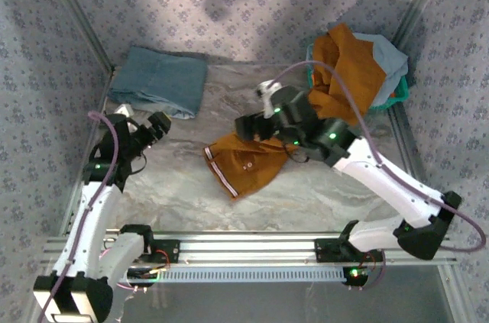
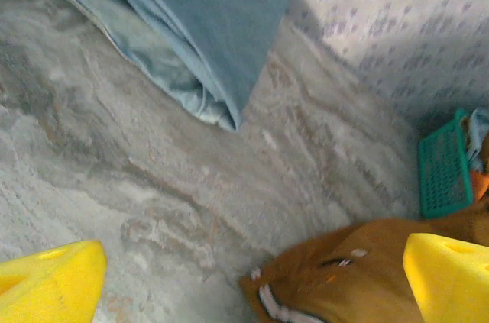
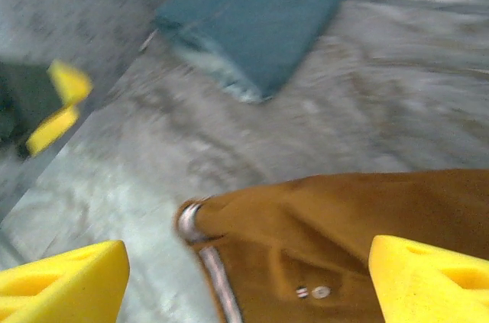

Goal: Fold and stack the trousers

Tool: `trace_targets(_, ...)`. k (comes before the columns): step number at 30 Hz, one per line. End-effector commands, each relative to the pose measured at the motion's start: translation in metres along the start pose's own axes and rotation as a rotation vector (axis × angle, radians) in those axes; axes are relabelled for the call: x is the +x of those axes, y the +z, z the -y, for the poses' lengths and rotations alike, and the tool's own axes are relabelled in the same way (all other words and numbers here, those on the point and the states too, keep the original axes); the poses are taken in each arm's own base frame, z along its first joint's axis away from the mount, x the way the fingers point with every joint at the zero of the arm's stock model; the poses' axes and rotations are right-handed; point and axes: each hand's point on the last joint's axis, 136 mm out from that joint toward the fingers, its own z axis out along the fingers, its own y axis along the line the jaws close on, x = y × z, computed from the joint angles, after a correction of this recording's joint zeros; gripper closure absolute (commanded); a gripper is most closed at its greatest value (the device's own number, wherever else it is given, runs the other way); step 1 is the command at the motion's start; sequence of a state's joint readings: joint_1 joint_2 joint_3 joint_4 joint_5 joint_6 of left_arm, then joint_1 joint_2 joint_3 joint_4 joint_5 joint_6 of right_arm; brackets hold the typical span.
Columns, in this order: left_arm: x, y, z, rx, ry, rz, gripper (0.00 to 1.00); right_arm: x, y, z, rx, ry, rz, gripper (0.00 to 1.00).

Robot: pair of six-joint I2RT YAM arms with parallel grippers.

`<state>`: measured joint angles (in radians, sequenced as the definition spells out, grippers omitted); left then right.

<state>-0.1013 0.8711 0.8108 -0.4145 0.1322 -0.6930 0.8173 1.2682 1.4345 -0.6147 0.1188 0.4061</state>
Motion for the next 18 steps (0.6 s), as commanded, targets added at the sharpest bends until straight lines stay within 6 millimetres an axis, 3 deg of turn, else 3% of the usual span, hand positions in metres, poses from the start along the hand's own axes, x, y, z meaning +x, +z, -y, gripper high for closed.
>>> trace_targets(1,0.034,0.012,0.015,0.001,0.144,-0.107,0.00,0.014,-0.007,0.077,0.215,0.113,-0.022,0.12)
trace_targets(5,0.085,0.040,0.036,0.016,0.284,-0.217,0.00,0.032,-0.012,0.179,0.426,0.355,0.008,0.05)
trace_targets(7,0.104,0.049,0.049,0.068,0.304,-0.254,0.00,0.050,-0.012,0.219,0.492,0.464,0.001,0.04)
trace_targets(9,0.116,0.057,0.060,0.091,0.334,-0.278,0.00,0.055,-0.018,0.256,0.576,0.545,0.037,0.02)
trace_targets(14,0.138,0.089,0.058,0.036,0.385,-0.353,0.00,0.075,-0.017,0.315,0.710,0.659,0.019,0.00)
trace_targets(18,0.155,0.113,0.042,-0.021,0.413,-0.394,0.00,0.094,0.000,0.337,0.698,0.699,-0.016,0.00)
